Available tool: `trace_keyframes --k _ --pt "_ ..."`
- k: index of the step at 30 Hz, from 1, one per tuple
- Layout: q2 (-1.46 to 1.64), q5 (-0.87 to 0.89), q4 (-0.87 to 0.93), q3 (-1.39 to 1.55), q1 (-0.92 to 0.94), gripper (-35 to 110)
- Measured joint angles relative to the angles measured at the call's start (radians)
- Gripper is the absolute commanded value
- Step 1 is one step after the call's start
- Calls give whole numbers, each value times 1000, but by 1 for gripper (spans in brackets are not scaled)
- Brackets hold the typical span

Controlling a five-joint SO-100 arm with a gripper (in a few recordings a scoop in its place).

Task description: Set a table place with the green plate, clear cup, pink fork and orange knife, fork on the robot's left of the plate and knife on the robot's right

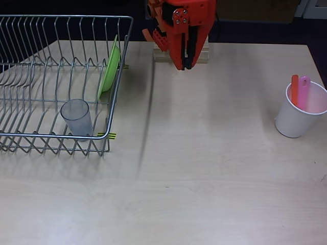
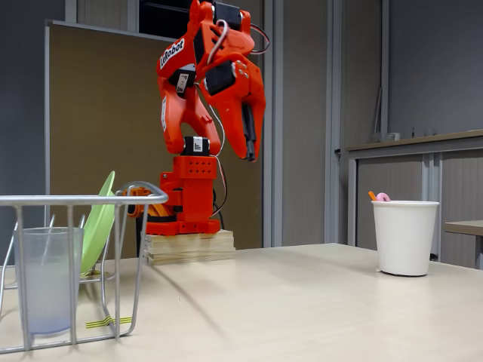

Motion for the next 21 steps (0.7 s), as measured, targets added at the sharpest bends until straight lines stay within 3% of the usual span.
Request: trace_keyframes --k 3,9,21 --pt "2 15 11 5 31 3" --pt "95 20 100 63 133 31" --pt "250 -95 230 100 508 30"
